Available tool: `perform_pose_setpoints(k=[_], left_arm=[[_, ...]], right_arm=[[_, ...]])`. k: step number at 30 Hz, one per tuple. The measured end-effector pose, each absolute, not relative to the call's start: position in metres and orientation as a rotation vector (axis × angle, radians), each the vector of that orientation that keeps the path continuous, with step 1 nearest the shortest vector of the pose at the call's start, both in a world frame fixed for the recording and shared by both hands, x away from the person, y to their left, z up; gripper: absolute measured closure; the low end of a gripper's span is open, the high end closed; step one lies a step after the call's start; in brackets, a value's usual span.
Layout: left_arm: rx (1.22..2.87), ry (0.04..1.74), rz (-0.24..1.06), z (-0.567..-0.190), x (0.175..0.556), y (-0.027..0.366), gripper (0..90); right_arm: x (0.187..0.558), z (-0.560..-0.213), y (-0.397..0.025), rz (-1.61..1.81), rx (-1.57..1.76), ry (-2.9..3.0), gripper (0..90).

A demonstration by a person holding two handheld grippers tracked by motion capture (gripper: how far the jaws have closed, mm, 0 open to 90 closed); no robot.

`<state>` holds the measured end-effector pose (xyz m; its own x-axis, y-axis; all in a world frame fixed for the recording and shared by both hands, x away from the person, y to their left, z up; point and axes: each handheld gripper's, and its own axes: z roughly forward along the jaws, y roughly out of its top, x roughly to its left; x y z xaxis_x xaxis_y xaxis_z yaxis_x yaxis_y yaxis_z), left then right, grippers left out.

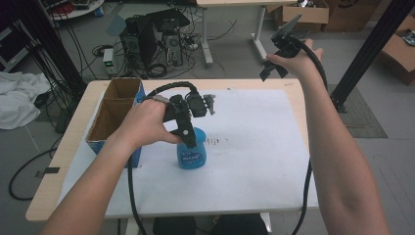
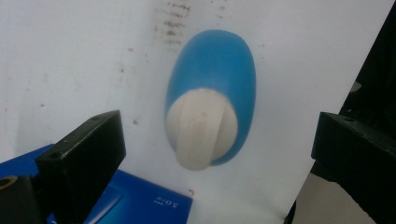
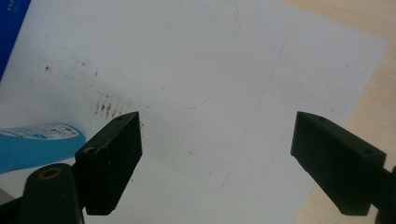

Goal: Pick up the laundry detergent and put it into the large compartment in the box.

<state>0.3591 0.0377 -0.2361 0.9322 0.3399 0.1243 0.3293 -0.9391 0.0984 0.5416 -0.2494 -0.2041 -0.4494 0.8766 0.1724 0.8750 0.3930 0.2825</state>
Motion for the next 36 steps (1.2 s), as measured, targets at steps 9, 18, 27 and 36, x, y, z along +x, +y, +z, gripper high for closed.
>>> perform_pose_setpoints(k=[9,18,27,36], left_arm=[[3.048,0.518,0.200,-0.253,0.363,0.033,3.7],[3.066,0.510,0.197,-0.266,0.366,0.031,3.8],[3.086,0.509,0.226,-0.276,0.369,0.028,3.8],[3.099,0.499,0.235,-0.283,0.371,0.027,4.8]], right_arm=[[0.542,-0.205,-0.249,0.529,1.646,2.623,16.5],[0.542,-0.205,-0.249,0.539,1.645,2.621,16.5],[0.541,-0.206,-0.249,0.543,1.643,2.624,16.5],[0.541,-0.205,-0.250,0.547,1.633,2.624,16.5]])
